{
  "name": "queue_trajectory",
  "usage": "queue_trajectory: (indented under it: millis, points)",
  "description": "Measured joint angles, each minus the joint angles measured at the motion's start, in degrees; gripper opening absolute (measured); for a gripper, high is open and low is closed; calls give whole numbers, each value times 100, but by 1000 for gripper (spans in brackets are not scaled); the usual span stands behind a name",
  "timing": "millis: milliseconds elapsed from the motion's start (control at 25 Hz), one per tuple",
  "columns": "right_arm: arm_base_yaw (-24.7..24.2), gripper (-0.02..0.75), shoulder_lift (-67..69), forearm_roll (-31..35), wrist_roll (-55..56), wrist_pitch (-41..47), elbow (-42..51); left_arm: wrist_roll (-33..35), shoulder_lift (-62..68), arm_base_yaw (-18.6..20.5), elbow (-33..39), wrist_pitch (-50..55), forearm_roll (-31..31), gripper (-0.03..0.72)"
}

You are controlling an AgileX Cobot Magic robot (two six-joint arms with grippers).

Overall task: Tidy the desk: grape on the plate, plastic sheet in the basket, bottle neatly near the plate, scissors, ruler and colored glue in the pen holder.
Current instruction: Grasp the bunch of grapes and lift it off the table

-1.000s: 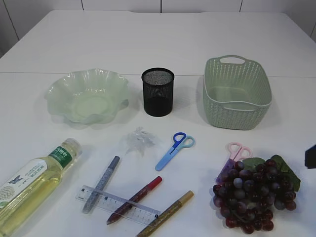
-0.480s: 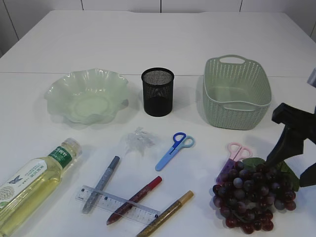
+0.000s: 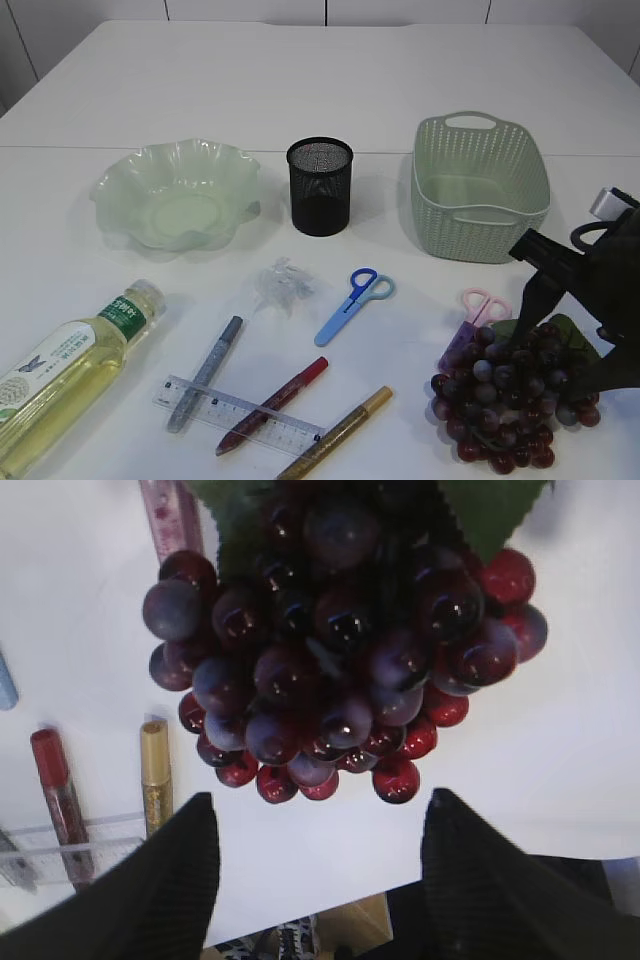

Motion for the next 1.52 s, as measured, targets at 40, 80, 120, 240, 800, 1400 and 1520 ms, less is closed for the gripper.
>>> queue_trajectory:
  millis: [40, 80, 120, 240, 800, 1400, 1520]
  points:
    - [0, 499, 36, 0, 93, -63, 0, 0, 0, 0, 0, 0, -10, 440]
    - [0, 499, 52, -30, 226, -146, 0, 0, 0, 0, 0, 0, -10, 440]
    - [0, 500, 67, -54, 332, -207, -10, 0, 0, 0, 0, 0, -10, 440]
    - [0, 500, 107, -79, 622, -398, -35, 0, 0, 0, 0, 11, -10, 440]
    - [0, 525, 437, -584, 1608, -310, -35, 0, 0, 0, 0, 69, -14, 440]
    - [0, 575, 965, -427, 1575, -664, -59, 0, 0, 0, 0, 139, -14, 440]
    - [0, 575, 1110, -427, 1575, -831, -94, 0, 0, 0, 0, 148, -14, 440]
